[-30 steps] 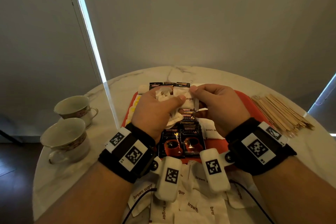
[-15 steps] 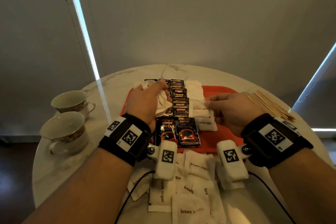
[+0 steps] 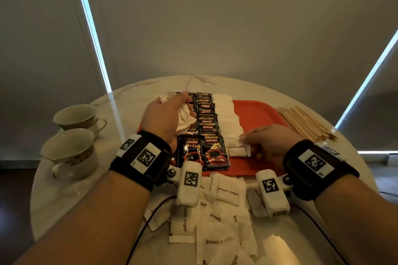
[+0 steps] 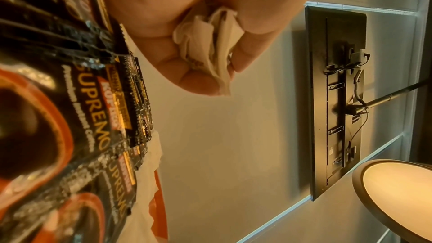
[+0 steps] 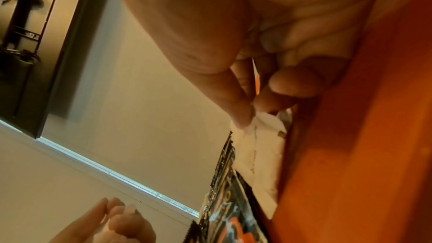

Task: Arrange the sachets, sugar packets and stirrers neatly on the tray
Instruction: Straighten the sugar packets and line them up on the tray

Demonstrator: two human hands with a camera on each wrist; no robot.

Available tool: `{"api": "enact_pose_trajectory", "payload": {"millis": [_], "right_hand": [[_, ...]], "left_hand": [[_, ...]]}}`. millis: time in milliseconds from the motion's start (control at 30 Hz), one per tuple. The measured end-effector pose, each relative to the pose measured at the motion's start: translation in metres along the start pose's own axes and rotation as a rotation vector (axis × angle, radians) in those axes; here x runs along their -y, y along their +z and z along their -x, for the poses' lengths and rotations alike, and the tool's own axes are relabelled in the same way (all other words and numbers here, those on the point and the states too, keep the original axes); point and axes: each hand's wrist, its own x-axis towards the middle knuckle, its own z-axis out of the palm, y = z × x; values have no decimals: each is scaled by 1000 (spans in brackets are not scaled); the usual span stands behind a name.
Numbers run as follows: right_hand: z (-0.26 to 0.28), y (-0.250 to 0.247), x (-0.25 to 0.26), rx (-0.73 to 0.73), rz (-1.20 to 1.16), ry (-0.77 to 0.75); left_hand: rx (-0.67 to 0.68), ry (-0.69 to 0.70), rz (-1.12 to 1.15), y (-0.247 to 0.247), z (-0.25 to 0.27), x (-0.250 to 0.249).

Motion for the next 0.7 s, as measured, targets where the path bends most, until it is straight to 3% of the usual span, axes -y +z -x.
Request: {"api": "enact_pose_trajectory", "payload": {"millis": [167,333,400,500,567,700], "right_hand": [[-3,1,-1,-28,46,-26],[4,5,-2,-135,-38,-194],[9,11,-1,-72,-84,-197],[11,19,0,89,-101,-78],[11,20,3,113,-106,-43],[17,21,21,162,-156,-143]], "left_hand": [[4,2,-15,1,-1,1],[15,12,-42,0,-3,2],[14,14,-56,-1,-4,3],[26,-1,-78,0,-5,4],[33,-39,-69,1,-5,5],[31,-111,-13,5,-5,10]]}}
